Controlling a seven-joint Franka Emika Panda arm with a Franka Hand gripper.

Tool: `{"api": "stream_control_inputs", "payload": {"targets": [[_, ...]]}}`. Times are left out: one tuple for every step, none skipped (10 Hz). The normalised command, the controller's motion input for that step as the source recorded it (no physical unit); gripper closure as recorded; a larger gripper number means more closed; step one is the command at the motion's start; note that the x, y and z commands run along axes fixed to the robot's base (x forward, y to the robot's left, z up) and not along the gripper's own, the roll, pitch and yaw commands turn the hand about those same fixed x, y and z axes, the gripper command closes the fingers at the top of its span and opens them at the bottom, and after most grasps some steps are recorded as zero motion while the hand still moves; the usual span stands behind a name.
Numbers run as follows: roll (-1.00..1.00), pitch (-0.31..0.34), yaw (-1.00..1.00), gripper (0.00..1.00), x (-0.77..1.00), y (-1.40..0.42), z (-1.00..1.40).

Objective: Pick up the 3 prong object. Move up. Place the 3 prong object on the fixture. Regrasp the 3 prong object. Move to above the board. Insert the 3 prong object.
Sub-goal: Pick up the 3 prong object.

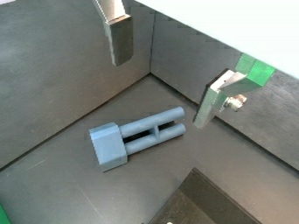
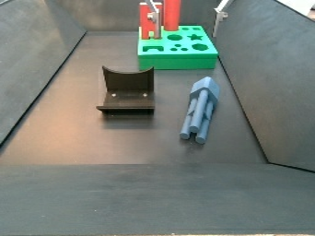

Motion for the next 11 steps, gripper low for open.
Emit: {"api": "stream_control_inputs", "payload": {"targets": [[0.00,0.000,0.00,0.00,-0.05,0.00,0.00],[0.00,-0.070,-0.06,0.00,-0.43,0.00,-0.10],[0.00,-0.106,-0.15,0.00,-0.55,0.00,-0.09],[0.00,-0.117,-0.18,0.00,-0.55,0.00,-0.09],[0.00,-0.120,-0.19,0.00,-0.48,0.00,-0.08],[-0.04,-0.139,-0.24,0.00,-0.41,-0.02,-0.05],[-0.12,-0.196,-0.36,0.00,-0.31,-0.06,-0.03],[-0.18,-0.149,-0.32,0.00,-0.07,-0.07,0.00],[-0.15,-0.169,-0.34,0.00,-0.21,-0.06,-0.11],[-0.13,-0.129,-0.26,0.00,-0.14,-0.01,-0.17],[-0.14,-0.147,-0.28,0.00,-0.14,-0.05,-0.17]]}}
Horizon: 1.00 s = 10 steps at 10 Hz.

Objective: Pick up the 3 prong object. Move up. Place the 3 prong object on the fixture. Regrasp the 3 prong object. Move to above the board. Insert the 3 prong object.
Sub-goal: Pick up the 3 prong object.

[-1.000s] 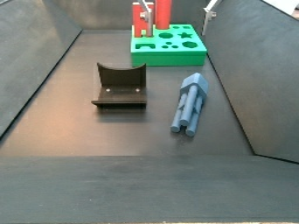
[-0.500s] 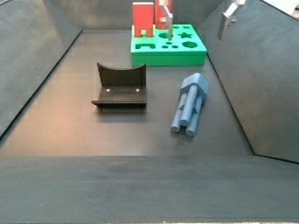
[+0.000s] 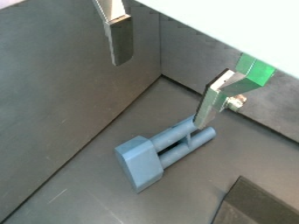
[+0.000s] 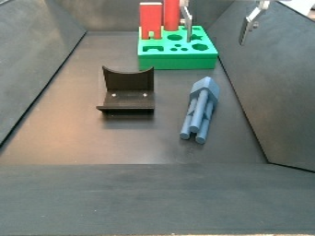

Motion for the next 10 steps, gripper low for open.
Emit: {"api": "stream_control_inputs", "payload": {"targets": [[-0.16,-0.193,-0.31,0.00,-0.05,-0.03,-0.07],[0.00,-0.019,-0.17,0.00,0.03,0.00,0.00],[0.00,0.000,0.00,0.00,0.08,-0.17,-0.08],[-0.06,-0.131,-0.09,0.00,0.00,-0.07,-0.67],[-0.12,-0.154,-0.09,0.00,0.00,0.00,-0.72],[-0.12,-0.137,-0.06,0.00,0.00,0.00,-0.60],[-0.08,-0.133,-0.05,0.00,-0.01,0.00,-0.61],[-0.13,-0.169,-0.07,0.00,-0.03,0.00,-0.61],[-0.13,-0.170,-0.09,0.00,-0.01,0.00,-0.59],[-0.16,-0.190,-0.14,0.00,-0.06,0.00,-0.63]]}}
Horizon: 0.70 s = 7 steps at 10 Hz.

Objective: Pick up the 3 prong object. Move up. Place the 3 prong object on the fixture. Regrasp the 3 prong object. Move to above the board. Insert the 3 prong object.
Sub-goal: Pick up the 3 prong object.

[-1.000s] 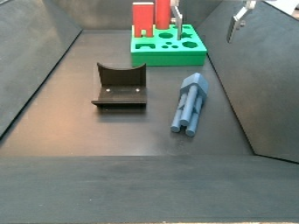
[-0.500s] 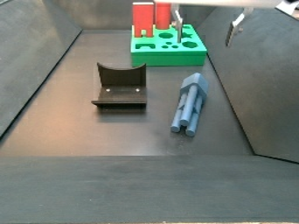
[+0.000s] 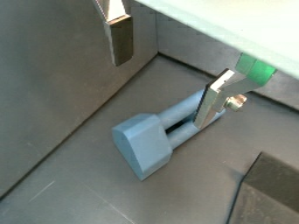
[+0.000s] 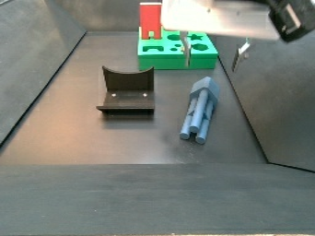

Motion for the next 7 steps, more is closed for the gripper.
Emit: {"api": "stream_control_inputs", "payload": {"targets": [[-0.17,-0.190,-0.19,0.00,-0.05,0.00,-0.61],[-0.17,-0.169,-0.26,0.00,-0.01,0.00,-0.50],[-0.18,-0.164,-0.30,0.00,0.00,0.00,-0.43],[-0.21,-0.169,-0.33,0.00,0.00,0.00,-0.31],[-0.22,-0.153,-0.29,0.00,0.08,0.00,-0.30],[-0.22,-0.164,-0.28,0.00,0.03,0.00,-0.36],[-0.18,-0.157,-0.21,0.00,0.00,0.00,-0.42]]}}
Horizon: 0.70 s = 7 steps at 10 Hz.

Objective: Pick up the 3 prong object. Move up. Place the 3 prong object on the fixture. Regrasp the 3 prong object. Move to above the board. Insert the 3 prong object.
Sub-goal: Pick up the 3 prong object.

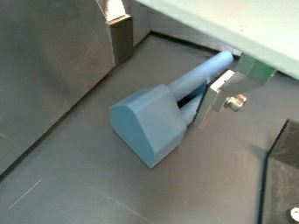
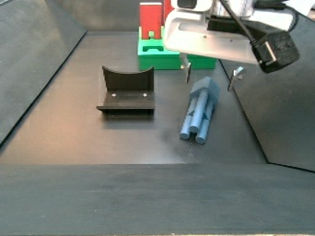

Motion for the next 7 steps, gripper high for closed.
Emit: {"api": "stream_control_inputs", "payload": {"targets": [[-0.15,-0.154,-0.21,0.00,0.00,0.00,-0.46],[-0.16,-0.160,-0.22,0.00,0.00,0.00,-0.45],[-0.16,-0.160,-0.24,0.00,0.01,-0.03,-0.44],[-0.21,-0.187,-0.29,0.00,0.05,-0.06,-0.43],[-0.29,-0.213,-0.33,0.00,0.08,-0.09,-0.38],[-0.25,-0.211,-0.31,0.00,0.07,-0.07,-0.51],[-0.21,-0.187,-0.28,0.00,0.03,0.00,-0.59]]}}
